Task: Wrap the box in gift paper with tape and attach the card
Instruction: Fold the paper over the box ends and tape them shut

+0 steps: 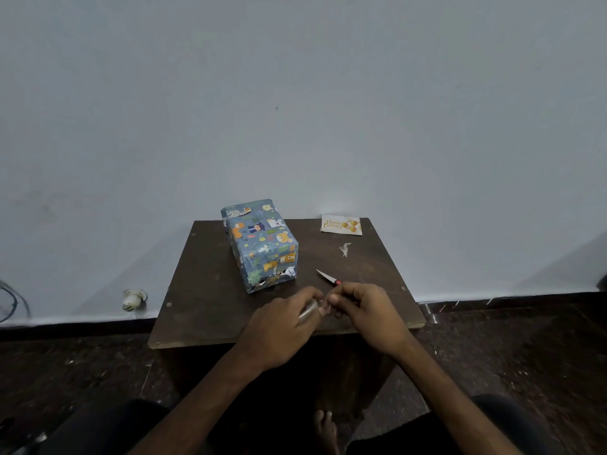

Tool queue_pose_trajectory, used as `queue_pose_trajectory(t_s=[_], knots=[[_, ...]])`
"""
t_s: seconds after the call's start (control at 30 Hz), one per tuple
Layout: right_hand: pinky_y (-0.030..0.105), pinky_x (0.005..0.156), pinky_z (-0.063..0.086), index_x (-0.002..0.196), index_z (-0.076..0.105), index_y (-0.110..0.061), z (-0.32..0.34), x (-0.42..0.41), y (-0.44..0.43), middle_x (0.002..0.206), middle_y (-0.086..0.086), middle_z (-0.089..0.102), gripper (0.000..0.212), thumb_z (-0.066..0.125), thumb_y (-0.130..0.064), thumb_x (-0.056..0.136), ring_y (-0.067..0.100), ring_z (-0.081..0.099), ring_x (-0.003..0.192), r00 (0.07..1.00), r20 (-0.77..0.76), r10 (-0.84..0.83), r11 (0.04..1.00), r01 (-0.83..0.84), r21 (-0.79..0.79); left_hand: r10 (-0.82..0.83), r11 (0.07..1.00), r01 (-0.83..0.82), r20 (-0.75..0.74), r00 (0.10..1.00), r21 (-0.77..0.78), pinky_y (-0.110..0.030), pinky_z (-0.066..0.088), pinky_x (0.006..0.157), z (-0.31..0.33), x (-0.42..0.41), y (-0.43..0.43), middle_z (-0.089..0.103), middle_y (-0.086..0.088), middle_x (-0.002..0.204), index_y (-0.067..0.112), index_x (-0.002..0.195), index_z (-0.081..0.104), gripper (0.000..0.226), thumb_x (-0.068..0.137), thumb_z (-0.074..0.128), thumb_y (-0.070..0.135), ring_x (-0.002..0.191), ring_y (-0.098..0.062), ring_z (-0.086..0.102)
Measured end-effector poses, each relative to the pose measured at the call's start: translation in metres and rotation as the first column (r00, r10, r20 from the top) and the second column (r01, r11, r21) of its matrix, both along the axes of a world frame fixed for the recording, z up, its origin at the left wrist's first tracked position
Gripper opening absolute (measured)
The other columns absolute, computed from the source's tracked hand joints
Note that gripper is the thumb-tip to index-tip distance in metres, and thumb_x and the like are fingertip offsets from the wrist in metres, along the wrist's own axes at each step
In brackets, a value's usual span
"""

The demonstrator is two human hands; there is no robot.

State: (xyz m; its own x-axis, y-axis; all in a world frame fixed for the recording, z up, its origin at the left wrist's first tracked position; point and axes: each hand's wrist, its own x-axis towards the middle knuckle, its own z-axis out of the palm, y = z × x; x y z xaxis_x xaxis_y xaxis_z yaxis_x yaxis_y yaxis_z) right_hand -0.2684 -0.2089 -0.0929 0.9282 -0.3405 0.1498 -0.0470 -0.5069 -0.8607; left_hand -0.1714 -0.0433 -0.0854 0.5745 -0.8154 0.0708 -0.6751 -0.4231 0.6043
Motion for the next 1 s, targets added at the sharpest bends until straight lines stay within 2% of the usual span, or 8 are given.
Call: queue_pose_trajectory(t_s=[0.27, 0.37, 0.47, 0.53, 0.6, 0.63, 0.77, 1.0], knots=[[0.011, 0.065, 0.044, 0.075, 0.067, -0.026, 0.003, 0.008, -0.006, 0.066, -0.007, 0.066, 0.029, 0.06, -0.009, 0.097, 0.0, 0.059, 0.063, 0.998, 0.004, -0.057, 0.995, 0.057, -0.077, 0.131, 0.991, -0.13, 0.021, 0.991, -0.042, -0.034, 0.052, 0.077, 0.001, -0.003, -0.005, 0.069, 0.013, 0.084, 0.039, 0.096, 0.058, 0.018, 0.093, 0.051, 0.055, 0.083, -0.011, 0.065], [0.015, 0.062, 0.046, 0.095, 0.074, -0.015, 0.006, 0.01, -0.009, 0.072, -0.005, 0.069, 0.013, 0.061, -0.011, 0.097, 0.005, 0.06, 0.063, 1.0, -0.017, 0.008, 0.994, -0.006, 0.111, 0.2, 0.976, -0.202, -0.029, 0.979, -0.084, -0.038, 0.055, 0.076, -0.002, -0.001, -0.005, 0.068, 0.014, 0.074, 0.038, 0.089, 0.058, 0.013, 0.09, 0.055, 0.051, 0.075, -0.01, 0.066], [0.018, 0.056, 0.044, 0.102, 0.074, -0.01, 0.011, 0.01, -0.02, 0.078, 0.0, 0.072, 0.022, 0.052, -0.016, 0.102, 0.007, 0.057, 0.062, 0.996, 0.008, -0.091, 0.941, 0.084, 0.328, 0.251, 0.96, -0.257, -0.066, 0.966, -0.109, -0.039, 0.056, 0.073, -0.002, 0.001, -0.004, 0.068, 0.014, 0.07, 0.036, 0.087, 0.06, 0.016, 0.088, 0.058, 0.052, 0.07, -0.008, 0.066], [0.022, 0.061, 0.047, 0.091, 0.073, -0.014, 0.01, 0.009, -0.035, 0.077, -0.002, 0.072, 0.022, 0.055, -0.02, 0.101, 0.008, 0.061, 0.065, 0.969, -0.034, -0.245, 0.968, 0.246, 0.038, 0.254, 0.959, -0.263, -0.091, 0.963, -0.102, -0.039, 0.056, 0.073, -0.003, 0.003, -0.003, 0.068, 0.013, 0.069, 0.034, 0.086, 0.06, 0.016, 0.09, 0.056, 0.05, 0.07, -0.007, 0.065], [0.029, 0.067, 0.044, 0.083, 0.066, -0.014, 0.004, 0.01, -0.041, 0.083, -0.003, 0.066, 0.016, 0.06, -0.022, 0.097, 0.015, 0.061, 0.077, 0.937, -0.152, -0.313, 0.871, 0.22, -0.439, 0.25, 0.959, -0.263, -0.125, 0.96, -0.108, -0.04, 0.056, 0.075, -0.003, 0.004, -0.002, 0.068, 0.013, 0.069, 0.033, 0.085, 0.06, 0.015, 0.091, 0.055, 0.046, 0.069, -0.006, 0.064], [0.03, 0.07, 0.042, 0.087, 0.062, -0.014, 0.001, 0.013, -0.038, 0.091, 0.0, 0.062, 0.011, 0.062, -0.022, 0.094, 0.019, 0.059, 0.084, 0.918, -0.218, -0.331, 0.825, 0.17, -0.538, 0.251, 0.956, -0.267, -0.14, 0.958, -0.118, -0.04, 0.056, 0.076, -0.002, 0.004, -0.002, 0.068, 0.013, 0.069, 0.033, 0.085, 0.061, 0.015, 0.09, 0.055, 0.045, 0.067, -0.005, 0.064], [0.037, 0.084, 0.047, 0.105, 0.056, -0.01, -0.001, 0.021, -0.022, 0.112, 0.007, 0.055, 0.019, 0.063, -0.024, 0.093, 0.026, 0.057, 0.103, 0.861, -0.297, -0.412, 0.766, 0.151, -0.624, 0.244, 0.948, -0.28, -0.221, 0.944, -0.148, -0.033, 0.054, 0.072, 0.003, 0.002, -0.001, 0.07, 0.012, 0.067, 0.029, 0.082, 0.063, 0.023, 0.089, 0.055, 0.05, 0.057, 0.001, 0.062], [0.036, 0.083, 0.049, 0.117, 0.057, -0.005, 0.01, 0.019, -0.01, 0.119, 0.011, 0.059, 0.029, 0.06, -0.023, 0.094, 0.029, 0.054, 0.113, 0.784, -0.332, -0.525, 0.631, 0.096, -0.77, 0.252, 0.929, -0.309, -0.263, 0.931, -0.205, -0.042, 0.057, 0.066, 0.002, 0.007, 0.0, 0.07, 0.009, 0.065, 0.027, 0.082, 0.064, 0.013, 0.094, 0.06, 0.032, 0.051, -0.003, 0.059]])
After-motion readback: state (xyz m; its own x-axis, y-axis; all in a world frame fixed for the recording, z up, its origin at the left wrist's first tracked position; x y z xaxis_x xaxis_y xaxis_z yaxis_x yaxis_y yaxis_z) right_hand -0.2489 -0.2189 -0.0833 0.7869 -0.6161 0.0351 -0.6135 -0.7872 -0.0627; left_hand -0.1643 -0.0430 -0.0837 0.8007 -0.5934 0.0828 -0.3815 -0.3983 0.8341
